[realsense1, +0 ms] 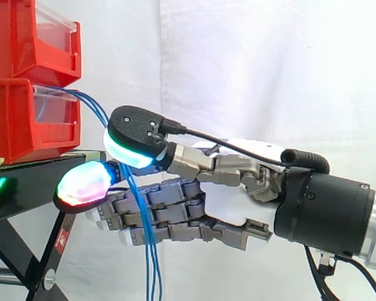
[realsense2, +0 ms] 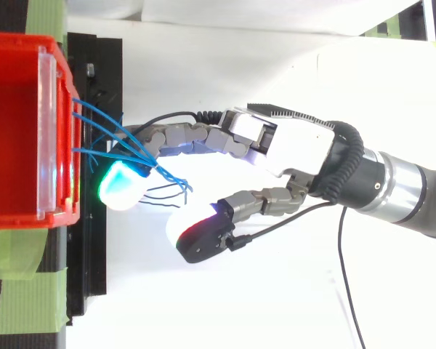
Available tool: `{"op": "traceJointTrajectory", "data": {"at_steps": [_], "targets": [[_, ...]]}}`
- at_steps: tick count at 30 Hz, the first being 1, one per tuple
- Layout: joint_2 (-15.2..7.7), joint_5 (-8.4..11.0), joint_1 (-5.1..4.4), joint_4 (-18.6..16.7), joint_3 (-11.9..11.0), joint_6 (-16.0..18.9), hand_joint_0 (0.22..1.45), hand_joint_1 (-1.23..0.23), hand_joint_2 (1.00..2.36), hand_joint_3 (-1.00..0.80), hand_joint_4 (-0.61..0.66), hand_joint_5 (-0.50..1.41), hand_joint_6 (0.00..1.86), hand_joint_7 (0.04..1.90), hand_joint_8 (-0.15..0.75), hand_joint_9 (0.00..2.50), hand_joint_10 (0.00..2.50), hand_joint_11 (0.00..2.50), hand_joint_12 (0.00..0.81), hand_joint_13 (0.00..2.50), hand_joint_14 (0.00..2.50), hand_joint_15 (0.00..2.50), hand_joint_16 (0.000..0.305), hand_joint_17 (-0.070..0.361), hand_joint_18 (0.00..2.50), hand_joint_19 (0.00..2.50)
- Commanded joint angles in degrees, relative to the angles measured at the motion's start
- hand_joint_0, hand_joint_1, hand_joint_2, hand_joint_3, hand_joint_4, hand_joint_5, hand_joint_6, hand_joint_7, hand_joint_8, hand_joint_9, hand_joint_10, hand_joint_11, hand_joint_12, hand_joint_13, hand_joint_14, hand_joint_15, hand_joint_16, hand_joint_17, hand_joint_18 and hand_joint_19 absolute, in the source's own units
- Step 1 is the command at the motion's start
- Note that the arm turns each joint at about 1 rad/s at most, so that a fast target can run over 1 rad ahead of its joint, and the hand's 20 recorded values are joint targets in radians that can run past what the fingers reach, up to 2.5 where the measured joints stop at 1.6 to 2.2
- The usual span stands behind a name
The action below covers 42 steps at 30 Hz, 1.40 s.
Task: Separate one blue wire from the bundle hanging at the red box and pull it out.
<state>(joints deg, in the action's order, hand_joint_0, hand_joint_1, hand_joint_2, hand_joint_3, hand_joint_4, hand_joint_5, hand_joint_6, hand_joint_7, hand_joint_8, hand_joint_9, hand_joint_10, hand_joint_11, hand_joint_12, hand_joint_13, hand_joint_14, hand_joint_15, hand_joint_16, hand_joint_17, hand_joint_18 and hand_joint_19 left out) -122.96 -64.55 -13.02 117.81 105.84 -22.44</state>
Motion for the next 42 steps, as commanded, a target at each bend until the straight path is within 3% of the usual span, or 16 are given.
{"op": "traceJointTrajectory", "data": {"at_steps": [1,4,11,19,42], "targets": [[0.0,0.04,0.18,0.0,0.0,1.9,0.55,-0.55,1.0,-0.5,0.35,-0.18,0.5,0.85,0.313,0.49,0.01,0.23,0.377,0.29,0.01,0.18,0.054,0.121,0.19,0.33],[-0.1,0.13,0.27,0.2,0.0,4.7,0.55,-0.55,1.0,-0.5,0.35,-0.18,0.5,0.84,0.312,0.49,0.01,0.22,0.376,0.29,0.01,0.18,0.054,0.121,0.19,0.33],[-0.1,0.48,0.71,0.8,0.0,5.8,0.55,-0.55,1.0,-0.5,0.35,-0.18,0.5,0.85,0.312,0.49,0.01,0.22,0.376,0.28,0.01,0.18,0.054,0.121,0.19,0.33],[0.0,1.71,0.89,0.9,0.0,9.5,0.57,-0.56,1.0,-0.49,0.35,-0.18,0.5,0.86,0.309,0.48,0.01,0.22,0.372,0.28,0.01,0.18,0.053,0.119,0.18,0.33],[0.0,2.24,1.68,0.9,0.0,10.4,0.6,-0.57,1.01,-0.43,0.32,-0.16,0.5,1.1,0.304,0.47,0.01,0.27,0.369,0.27,0.01,0.18,0.052,0.116,0.18,0.33]]}}
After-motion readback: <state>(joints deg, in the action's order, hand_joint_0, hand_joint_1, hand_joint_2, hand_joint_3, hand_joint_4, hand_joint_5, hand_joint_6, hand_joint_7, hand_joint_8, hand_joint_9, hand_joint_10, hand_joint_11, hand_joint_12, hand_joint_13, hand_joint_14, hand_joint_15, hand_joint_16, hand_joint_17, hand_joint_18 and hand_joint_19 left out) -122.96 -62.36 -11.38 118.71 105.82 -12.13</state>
